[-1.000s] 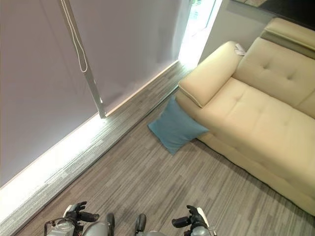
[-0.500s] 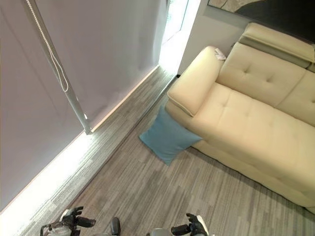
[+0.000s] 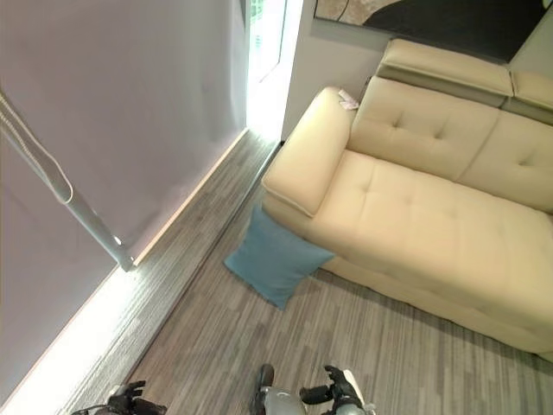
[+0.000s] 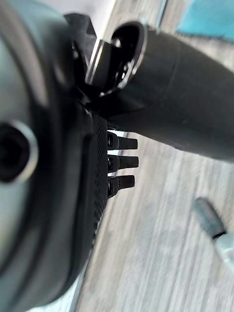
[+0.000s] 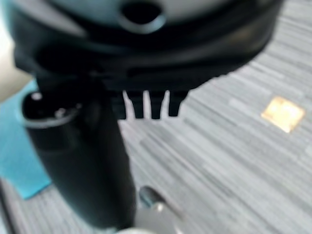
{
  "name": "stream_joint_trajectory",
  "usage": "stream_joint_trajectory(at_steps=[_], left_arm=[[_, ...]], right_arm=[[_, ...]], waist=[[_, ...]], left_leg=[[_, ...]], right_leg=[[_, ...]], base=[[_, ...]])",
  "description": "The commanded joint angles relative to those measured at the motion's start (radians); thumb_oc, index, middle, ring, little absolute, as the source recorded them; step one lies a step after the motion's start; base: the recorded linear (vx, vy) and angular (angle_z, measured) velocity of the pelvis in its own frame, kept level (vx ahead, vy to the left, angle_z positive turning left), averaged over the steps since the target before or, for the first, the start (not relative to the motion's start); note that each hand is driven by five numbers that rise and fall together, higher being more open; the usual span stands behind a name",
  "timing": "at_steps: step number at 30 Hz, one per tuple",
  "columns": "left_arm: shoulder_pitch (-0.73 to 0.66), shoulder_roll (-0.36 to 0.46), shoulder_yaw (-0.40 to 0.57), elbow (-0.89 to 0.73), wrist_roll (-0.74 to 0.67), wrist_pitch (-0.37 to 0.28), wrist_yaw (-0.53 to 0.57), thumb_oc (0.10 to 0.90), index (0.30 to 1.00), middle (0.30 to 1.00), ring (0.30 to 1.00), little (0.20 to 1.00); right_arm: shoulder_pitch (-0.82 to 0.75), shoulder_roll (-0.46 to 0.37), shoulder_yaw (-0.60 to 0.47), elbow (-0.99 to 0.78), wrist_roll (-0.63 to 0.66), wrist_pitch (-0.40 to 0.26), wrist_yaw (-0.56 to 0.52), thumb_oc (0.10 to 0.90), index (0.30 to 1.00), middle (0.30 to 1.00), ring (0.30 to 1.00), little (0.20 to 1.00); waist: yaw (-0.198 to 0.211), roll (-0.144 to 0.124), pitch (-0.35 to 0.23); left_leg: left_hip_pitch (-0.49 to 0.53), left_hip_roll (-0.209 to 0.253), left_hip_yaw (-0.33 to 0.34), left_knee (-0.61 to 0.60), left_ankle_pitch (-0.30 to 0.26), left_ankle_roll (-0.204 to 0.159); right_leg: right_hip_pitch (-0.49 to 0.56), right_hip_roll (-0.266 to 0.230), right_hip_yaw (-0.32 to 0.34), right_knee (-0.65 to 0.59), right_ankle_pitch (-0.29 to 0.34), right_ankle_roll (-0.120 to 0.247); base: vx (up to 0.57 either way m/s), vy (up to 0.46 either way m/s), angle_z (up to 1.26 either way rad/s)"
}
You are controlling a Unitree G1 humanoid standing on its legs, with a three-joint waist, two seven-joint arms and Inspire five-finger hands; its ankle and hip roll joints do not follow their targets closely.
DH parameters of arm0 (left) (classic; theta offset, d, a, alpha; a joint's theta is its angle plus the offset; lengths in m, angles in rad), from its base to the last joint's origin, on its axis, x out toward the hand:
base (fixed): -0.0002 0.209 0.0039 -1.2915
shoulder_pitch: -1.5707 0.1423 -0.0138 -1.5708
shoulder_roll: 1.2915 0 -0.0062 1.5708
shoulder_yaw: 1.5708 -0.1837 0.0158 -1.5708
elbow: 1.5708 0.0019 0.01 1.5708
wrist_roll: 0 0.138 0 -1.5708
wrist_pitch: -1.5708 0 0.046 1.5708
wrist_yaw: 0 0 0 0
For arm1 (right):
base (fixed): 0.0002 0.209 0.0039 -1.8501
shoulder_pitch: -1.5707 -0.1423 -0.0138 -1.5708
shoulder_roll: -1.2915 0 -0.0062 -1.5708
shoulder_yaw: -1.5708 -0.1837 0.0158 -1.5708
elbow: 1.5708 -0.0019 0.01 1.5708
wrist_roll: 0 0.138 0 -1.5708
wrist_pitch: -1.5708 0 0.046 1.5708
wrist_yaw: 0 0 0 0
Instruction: Pick up all the scattered cushions and arrange them neatly on the sofa.
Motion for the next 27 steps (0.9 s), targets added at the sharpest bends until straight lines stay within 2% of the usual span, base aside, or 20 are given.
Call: stream_joint_trajectory(at_steps=[1, 2, 4, 5, 6, 7, 8, 9, 10, 11, 13, 14, 16, 20, 21, 22, 23, 24, 27], left_arm=[[-0.046, 0.018, -0.003, -0.021, 0.033, -0.026, -0.003, 0.8, 0.9, 0.9, 0.9, 0.9], [-0.066, 0.016, -0.014, -0.04, 0.021, -0.028, -0.002, 0.8, 0.9, 0.9, 0.9, 0.9], [-0.071, 0.014, -0.019, -0.046, 0.011, -0.028, -0.001, 0.8, 0.9, 0.9, 0.9, 0.9], [-0.072, 0.009, -0.023, -0.052, -0.004, -0.03, 0.0, 0.8, 0.9, 0.9, 0.9, 0.9], [-0.072, 0.009, -0.023, -0.052, -0.004, -0.03, 0.0, 0.8, 0.9, 0.9, 0.9, 0.9], [-0.069, 0.006, -0.025, -0.048, -0.004, -0.028, -0.001, 0.8, 0.9, 0.9, 0.9, 0.9], [-0.069, 0.006, -0.025, -0.048, -0.004, -0.028, -0.001, 0.8, 0.9, 0.9, 0.9, 0.9], [-0.068, 0.006, -0.026, -0.043, 0.0, -0.028, 0.001, 0.8, 0.9, 0.9, 0.9, 0.9], [-0.068, 0.008, -0.027, -0.04, 0.0, -0.028, 0.005, 0.8, 0.9, 0.9, 0.9, 0.9], [-0.068, 0.006, -0.031, -0.039, -0.003, -0.032, 0.005, 0.8, 0.9, 0.9, 0.9, 0.9], [-0.068, 0.006, -0.031, -0.039, -0.003, -0.032, 0.005, 0.8, 0.9, 0.9, 0.9, 0.9], [-0.067, 0.004, -0.029, -0.04, -0.018, -0.033, 0.0, 0.8, 0.9, 0.9, 0.9, 0.9], [-0.064, 0.003, -0.027, -0.037, -0.017, -0.031, -0.002, 0.8, 0.9, 0.9, 0.9, 0.9], [-0.058, 0.007, -0.028, -0.027, -0.007, -0.026, -0.006, 0.8, 0.9, 0.9, 0.9, 0.9], [-0.063, 0.018, -0.024, -0.031, -0.009, -0.025, -0.005, 0.8, 0.9, 0.9, 0.9, 0.9], [-0.063, 0.018, -0.024, -0.031, -0.009, -0.025, -0.005, 0.8, 0.9, 0.9, 0.9, 0.9], [-0.065, 0.024, -0.019, -0.036, -0.014, -0.025, -0.003, 0.8, 0.9, 0.9, 0.9, 0.9], [-0.07, 0.037, -0.012, -0.041, -0.022, -0.024, 0.004, 0.8, 0.9, 0.9, 0.9, 0.9], [-0.067, 0.044, -0.004, -0.038, -0.021, -0.027, 0.007, 0.8, 0.9, 0.9, 0.9, 0.9]], right_arm=[[-0.025, -0.03, 0.0, 0.024, 0.018, -0.026, -0.02, 0.8, 0.9, 0.9, 0.9, 0.9], [-0.029, -0.034, -0.001, 0.03, 0.03, -0.027, -0.026, 0.8, 0.9, 0.9, 0.9, 0.9], [-0.03, -0.035, 0.0, 0.035, 0.035, -0.025, -0.026, 0.8, 0.9, 0.9, 0.9, 0.9], [-0.03, -0.036, 0.001, 0.041, 0.042, -0.023, -0.027, 0.8, 0.9, 0.9, 0.9, 0.9], [-0.03, -0.036, 0.001, 0.041, 0.042, -0.023, -0.027, 0.8, 0.9, 0.9, 0.9, 0.9], [-0.027, -0.038, 0.003, 0.045, 0.042, -0.025, -0.028, 0.8, 0.9, 0.9, 0.9, 0.9], [-0.027, -0.038, 0.003, 0.045, 0.042, -0.025, -0.028, 0.8, 0.9, 0.9, 0.9, 0.9], [-0.026, -0.039, 0.005, 0.046, 0.039, -0.025, -0.027, 0.8, 0.9, 0.9, 0.9, 0.9], [-0.028, -0.043, 0.004, 0.044, 0.041, -0.025, -0.032, 0.8, 0.9, 0.9, 0.9, 0.9], [-0.028, -0.043, 0.004, 0.045, 0.04, -0.027, -0.034, 0.8, 0.9, 0.9, 0.9, 0.9], [-0.028, -0.043, 0.003, 0.045, 0.04, -0.027, -0.034, 0.8, 0.9, 0.9, 0.9, 0.9], [-0.024, -0.044, -0.001, 0.047, 0.039, -0.028, -0.033, 0.8, 0.9, 0.9, 0.9, 0.9], [-0.019, -0.041, -0.004, 0.051, 0.036, -0.027, -0.032, 0.8, 0.9, 0.9, 0.9, 0.9], [-0.015, -0.027, -0.017, 0.062, 0.033, -0.025, -0.025, 0.8, 0.9, 0.9, 0.9, 0.9], [-0.02, -0.018, -0.013, 0.053, 0.032, -0.022, -0.019, 0.8, 0.9, 0.9, 0.9, 0.9], [-0.02, -0.018, -0.013, 0.053, 0.032, -0.022, -0.019, 0.8, 0.9, 0.9, 0.9, 0.9], [-0.027, -0.016, -0.012, 0.05, 0.031, -0.019, -0.015, 0.8, 0.9, 0.9, 0.9, 0.9], [-0.043, -0.014, -0.006, 0.039, 0.028, -0.016, -0.015, 0.8, 0.9, 0.9, 0.9, 0.9], [-0.048, -0.013, 0.001, 0.03, 0.021, -0.017, -0.018, 0.8, 0.9, 0.9, 0.9, 0.9]], waist=[[-0.01, -0.03, 0.004], [0.005, -0.045, 0.032], [0.012, -0.049, 0.042], [0.025, -0.059, 0.048], [0.025, -0.058, 0.048], [0.033, -0.063, 0.047], [0.034, -0.064, 0.048], [0.037, -0.064, 0.048], [0.051, -0.052, 0.049], [0.056, -0.048, 0.051], [0.055, -0.049, 0.048], [0.063, -0.044, 0.047], [0.061, -0.042, 0.037], [0.063, -0.049, 0.015], [0.064, -0.048, 0.016], [0.066, -0.048, 0.016], [0.065, -0.046, 0.02], [0.064, -0.037, 0.033], [0.07, -0.026, 0.043]], left_leg=[[-0.136, -0.044, -0.022, 0.281, -0.03, -0.044], [-0.229, -0.021, -0.033, 0.464, 0.02, -0.059], [-0.268, -0.017, -0.038, 0.504, 0.026, -0.053], [-0.323, -0.016, -0.041, 0.468, 0.004, -0.035], [-0.323, -0.016, -0.04, 0.468, 0.004, -0.034], [-0.334, -0.007, -0.04, 0.37, -0.014, -0.026], [-0.332, -0.007, -0.039, 0.369, -0.014, -0.026], [-0.353, 0.008, -0.041, 0.298, 0.005, -0.031], [-0.37, 0.03, -0.074, 0.161, 0.082, -0.051], [-0.379, 0.037, -0.097, 0.124, 0.115, -0.061], [-0.382, 0.035, -0.098, 0.12, 0.119, -0.061], [-0.381, 0.026, -0.133, 0.089, 0.126, -0.067], [-0.371, 0.02, -0.139, 0.079, 0.124, -0.065], [-0.335, -0.018, -0.129, 0.082, 0.087, -0.032], [-0.316, -0.037, -0.118, 0.08, 0.065, -0.008], [-0.316, -0.037, -0.116, 0.08, 0.064, -0.007], [-0.309, -0.043, -0.109, 0.079, 0.054, 0.005], [-0.295, -0.054, -0.091, 0.078, 0.04, 0.027], [-0.275, -0.059, -0.073, 0.07, 0.027, 0.042]], right_leg=[[0.085, -0.022, 0.045, -0.093, -0.032, 0.072], [0.121, -0.013, 0.048, -0.116, -0.045, 0.043], [0.136, -0.01, 0.052, -0.126, -0.054, 0.035], [0.163, -0.012, 0.066, -0.143, -0.066, 0.039], [0.163, -0.012, 0.066, -0.143, -0.066, 0.039], [0.185, -0.014, 0.077, -0.155, -0.077, 0.051], [0.186, -0.014, 0.078, -0.155, -0.077, 0.051], [0.197, -0.015, 0.082, -0.16, -0.085, 0.057], [0.219, -0.003, 0.107, -0.168, -0.103, 0.061], [0.233, 0.002, 0.116, -0.171, -0.112, 0.062], [0.229, 0.002, 0.115, -0.171, -0.111, 0.062], [0.255, 0.0, 0.14, -0.164, -0.128, 0.067], [0.261, -0.003, 0.143, -0.159, -0.133, 0.07], [0.264, -0.044, 0.177, -0.088, -0.142, 0.092], [0.23, -0.07, 0.187, -0.012, -0.129, 0.113], [0.227, -0.071, 0.189, -0.009, -0.131, 0.113], [0.197, -0.082, 0.195, 0.044, -0.118, 0.125], [0.139, -0.107, 0.19, 0.138, -0.073, 0.145], [0.097, -0.125, 0.169, 0.189, -0.057, 0.152]], base=[[0.11, -0.22, 0.0], [0.08, -0.139, -0.02], [0.11, -0.082, -0.06], [0.11, 0.004, -0.1], [0.26, 0.047, -0.15], [0.15, 0.044, -0.08], [0.23, 0.089, -0.12], [0.23, 0.15, -0.22], [0.32, 0.208, -0.19], [0.23, 0.163, -0.18], [0.14, 0.115, -0.22], [0.28, 0.24, -0.27], [0.27, 0.229, -0.36], [0.21, 0.226, -0.27], [0.17, 0.257, -0.09], [0.12, 0.239, -0.16], [0.08, 0.221, -0.19], [0.1, 0.276, -0.21], [0.1, 0.164, -0.31]])
